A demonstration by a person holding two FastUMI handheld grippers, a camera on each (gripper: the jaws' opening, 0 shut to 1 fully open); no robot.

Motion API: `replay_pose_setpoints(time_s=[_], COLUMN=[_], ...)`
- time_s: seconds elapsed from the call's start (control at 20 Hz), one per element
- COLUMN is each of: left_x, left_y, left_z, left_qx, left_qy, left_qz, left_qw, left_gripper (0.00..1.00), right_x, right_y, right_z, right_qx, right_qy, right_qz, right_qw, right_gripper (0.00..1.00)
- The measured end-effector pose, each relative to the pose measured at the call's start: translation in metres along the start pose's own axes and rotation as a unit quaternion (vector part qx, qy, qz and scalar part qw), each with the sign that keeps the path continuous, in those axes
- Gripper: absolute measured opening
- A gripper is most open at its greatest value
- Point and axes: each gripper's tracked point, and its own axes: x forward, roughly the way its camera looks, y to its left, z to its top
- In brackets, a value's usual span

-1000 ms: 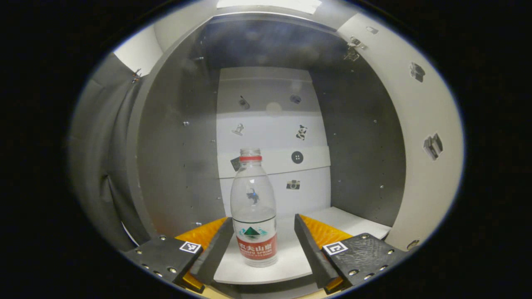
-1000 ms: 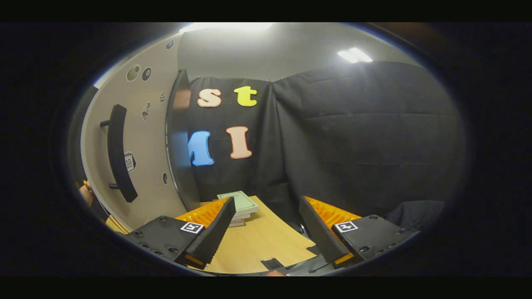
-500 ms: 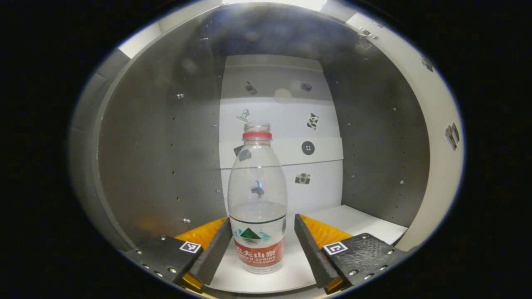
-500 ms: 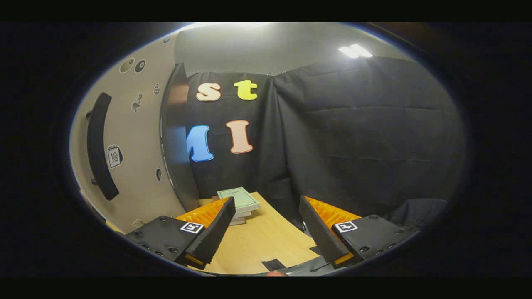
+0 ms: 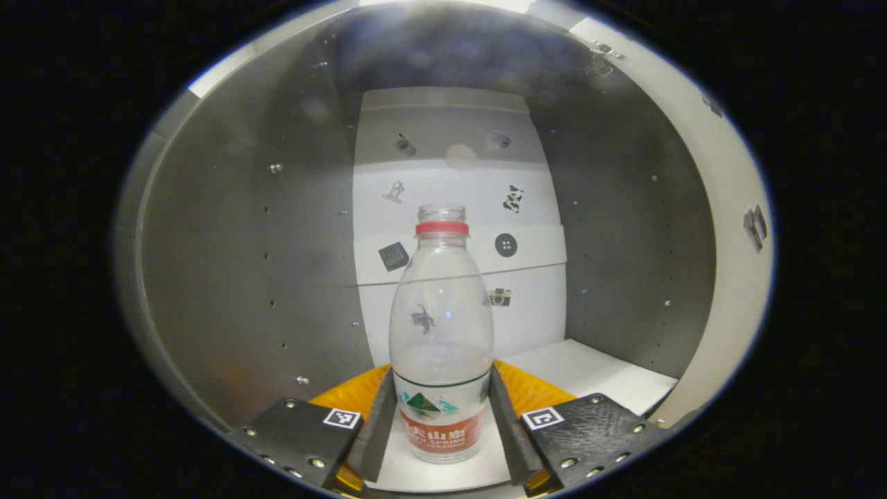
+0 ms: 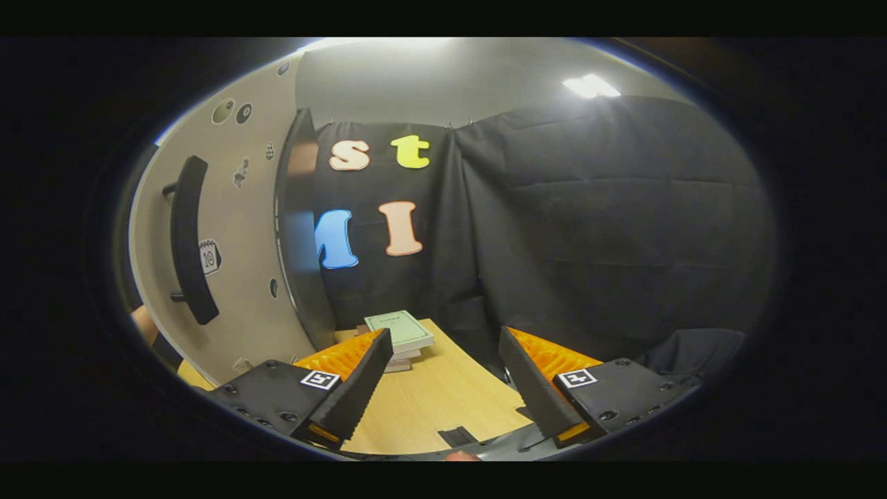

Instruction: Open the cabinet door with the right hand, grasp the bottle in the cabinet with the left hand and place it on the coaster, then close the cabinet door with the right hand.

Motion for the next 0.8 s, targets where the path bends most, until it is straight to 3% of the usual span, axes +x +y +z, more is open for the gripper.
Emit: replay_pose_setpoints(time_s=[0.2, 0.25, 0.35, 0.8], left_x=[-0.038, -0.051, -0.077, -0.192], left_y=[-0.004, -0.006, -0.007, 0.028], left_z=[0.039, 0.047, 0.056, 0.028], left_qx=[0.012, 0.012, 0.010, -0.014], left_qy=[-0.041, -0.048, -0.058, -0.046], left_qz=[-0.012, -0.015, -0.023, -0.020], left_qw=[0.999, 0.999, 0.998, 0.999], left_gripper=[0.68, 0.68, 0.67, 0.67], right_x=[-0.026, -0.033, -0.045, -0.102], right_y=[0.006, 0.008, 0.016, 0.061], right_z=[0.002, 0.002, -0.001, -0.005], right_qx=[-0.001, -0.006, -0.018, -0.042], right_qy=[-0.012, -0.015, -0.018, -0.039], right_qz=[-0.001, 0.000, 0.003, 0.034], right_qw=[1.000, 1.000, 1.000, 0.998], right_gripper=[0.92, 0.98, 0.98, 0.98])
